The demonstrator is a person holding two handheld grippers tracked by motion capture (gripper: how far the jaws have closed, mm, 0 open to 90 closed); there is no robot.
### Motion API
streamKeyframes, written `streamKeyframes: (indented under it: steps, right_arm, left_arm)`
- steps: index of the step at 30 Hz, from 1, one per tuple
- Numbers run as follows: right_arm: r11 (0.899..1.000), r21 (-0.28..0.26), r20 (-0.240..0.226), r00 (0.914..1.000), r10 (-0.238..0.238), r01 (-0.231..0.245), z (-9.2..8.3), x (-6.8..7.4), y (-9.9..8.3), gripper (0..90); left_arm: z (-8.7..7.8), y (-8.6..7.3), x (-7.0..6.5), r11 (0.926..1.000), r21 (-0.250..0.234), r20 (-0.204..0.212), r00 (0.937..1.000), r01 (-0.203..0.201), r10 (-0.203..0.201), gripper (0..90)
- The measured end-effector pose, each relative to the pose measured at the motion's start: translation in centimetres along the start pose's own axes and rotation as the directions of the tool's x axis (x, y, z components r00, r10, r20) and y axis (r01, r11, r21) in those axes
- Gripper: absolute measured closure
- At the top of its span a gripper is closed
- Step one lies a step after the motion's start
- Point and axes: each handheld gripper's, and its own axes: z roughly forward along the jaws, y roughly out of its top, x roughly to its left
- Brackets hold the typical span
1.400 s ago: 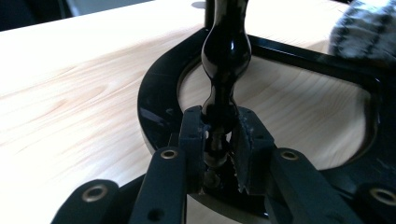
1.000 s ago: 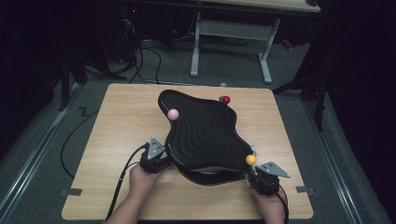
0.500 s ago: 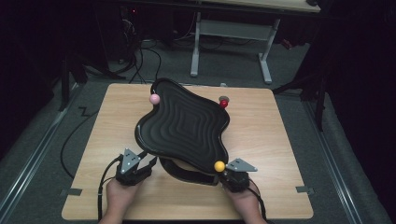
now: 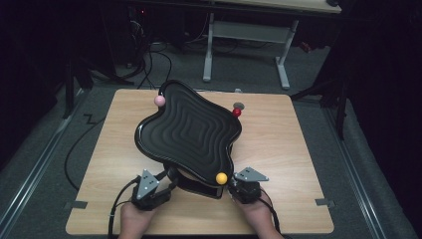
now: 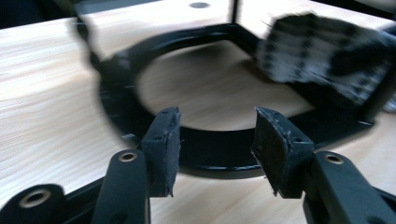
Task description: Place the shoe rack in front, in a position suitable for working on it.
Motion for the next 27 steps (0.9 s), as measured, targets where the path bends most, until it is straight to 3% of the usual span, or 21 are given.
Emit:
streamKeyframes:
  steps: [5, 11, 12, 13, 18, 20, 22, 24, 27]
  right_arm:
    - [0.999, -0.004, 0.051, 0.9977, 0.045, -0.045, -1.1, -1.9, -0.7, 77.9]
    - [0.997, 0.000, 0.096, 0.9927, 0.073, -0.073, -2.5, -3.3, -1.8, 77.7]
    - [0.996, 0.002, 0.108, 0.9906, 0.084, -0.084, -2.9, -3.5, -2.2, 77.6]
    - [0.996, 0.002, 0.108, 0.9906, 0.084, -0.084, -2.9, -3.5, -2.2, 77.6]
    - [0.995, 0.006, 0.134, 0.9865, 0.093, -0.095, -3.8, -3.8, -2.9, 77.3]
    - [0.995, 0.007, 0.143, 0.9850, 0.096, -0.098, -4.0, -4.0, -3.2, 77.2]
    - [0.994, 0.007, 0.150, 0.9831, 0.105, -0.107, -4.2, -4.0, -3.3, 77.2]
    - [0.994, 0.005, 0.156, 0.9821, 0.106, -0.108, -4.4, -4.0, -3.4, 77.2]
    - [0.995, 0.002, 0.155, 0.9828, 0.100, -0.102, -4.3, -4.0, -3.3, 77.2]
  left_arm:
    - [1.6, 0.7, -3.1, 0.9980, -0.012, 0.074, 0.9953, -0.062, 0.062, 50.3]
    - [3.3, 1.5, -6.2, 0.9948, -0.029, 0.157, 0.9824, -0.098, 0.101, 50.2]
    - [3.8, 1.7, -7.0, 0.9937, -0.036, 0.183, 0.9769, -0.106, 0.111, 50.2]
    - [3.8, 1.7, -7.0, 0.9937, -0.036, 0.183, 0.9769, -0.106, 0.111, 50.2]
    - [5.2, 2.1, -8.5, 0.9900, -0.042, 0.222, 0.9650, -0.135, 0.141, 51.5]
    - [5.8, 2.4, -8.9, 0.9907, -0.049, 0.222, 0.9657, -0.127, 0.135, 53.3]
    - [6.4, 2.6, -9.1, 0.9942, -0.047, 0.233, 0.9668, -0.096, 0.105, 57.7]
    - [6.6, 2.6, -9.3, 0.9928, -0.048, 0.227, 0.9667, -0.110, 0.118, 71.4]
    - [6.4, 2.7, -9.1, 0.9933, -0.043, 0.232, 0.9660, -0.108, 0.115, 73.5]
